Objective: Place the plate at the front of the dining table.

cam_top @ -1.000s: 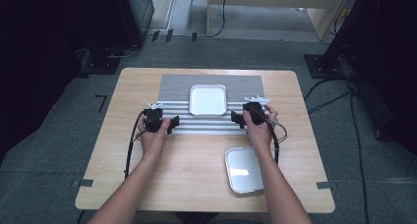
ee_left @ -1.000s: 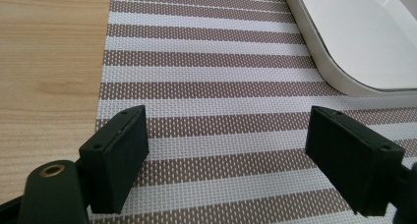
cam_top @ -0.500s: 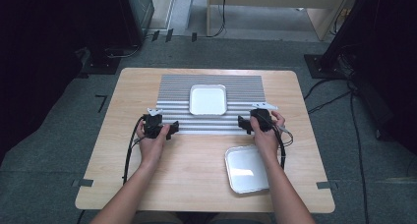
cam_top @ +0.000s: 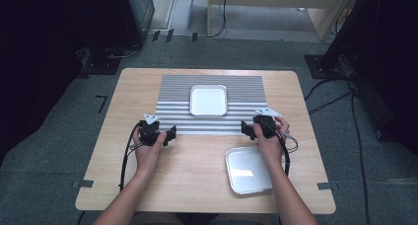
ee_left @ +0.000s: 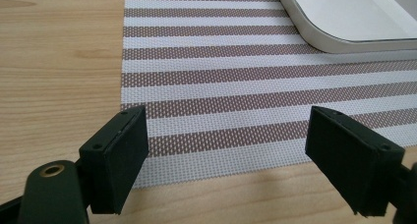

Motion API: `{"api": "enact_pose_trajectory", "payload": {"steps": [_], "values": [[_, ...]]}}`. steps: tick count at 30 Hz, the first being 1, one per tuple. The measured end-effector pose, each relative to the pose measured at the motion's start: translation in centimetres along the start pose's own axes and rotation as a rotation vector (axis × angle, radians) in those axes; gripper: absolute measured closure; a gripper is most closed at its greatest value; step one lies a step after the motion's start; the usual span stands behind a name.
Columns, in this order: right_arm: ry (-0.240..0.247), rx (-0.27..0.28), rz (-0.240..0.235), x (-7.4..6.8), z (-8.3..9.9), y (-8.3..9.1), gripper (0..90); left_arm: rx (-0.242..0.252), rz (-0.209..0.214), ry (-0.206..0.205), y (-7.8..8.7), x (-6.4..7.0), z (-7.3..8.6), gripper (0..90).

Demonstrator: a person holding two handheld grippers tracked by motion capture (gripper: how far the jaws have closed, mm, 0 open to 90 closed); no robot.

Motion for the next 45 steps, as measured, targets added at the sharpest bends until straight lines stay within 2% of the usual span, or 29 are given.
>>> {"api": "enact_pose_trajectory", "payload": {"steps": [11, 15, 23, 36, 45], "values": [[0.014, 0.029, -0.013, -0.2, 0.8, 1.9, 23.2, 0.014, -0.006, -0.012, 1.6, -1.3, 0.9, 16.3], [0.017, 0.037, -0.013, 0.1, 1.4, 2.8, 23.2, 0.014, -0.009, -0.025, 2.3, -1.9, 1.5, 16.3], [0.017, 0.027, -0.011, 0.9, 2.8, 3.8, 21.7, 0.021, -0.011, -0.014, 3.5, -2.9, 2.7, 16.3], [-0.019, 0.048, 0.008, 3.3, 4.8, 6.2, 21.7, 0.027, -0.025, -0.009, 4.9, -4.1, 4.0, 16.3], [-0.052, 0.051, 0.018, 4.8, 6.3, 7.2, 21.7, 0.020, -0.037, -0.027, 5.7, -4.7, 5.0, 16.2]]}}
Point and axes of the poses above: each handheld gripper's, and its own axes: y roughly backward along the jaws, z roughly out of its underside, x roughly to its right, the point moved 3 cm from there along -y, roughly forward along the jaws, and after that the axes turned 3 degrees about -x, right-handed, at the moved point
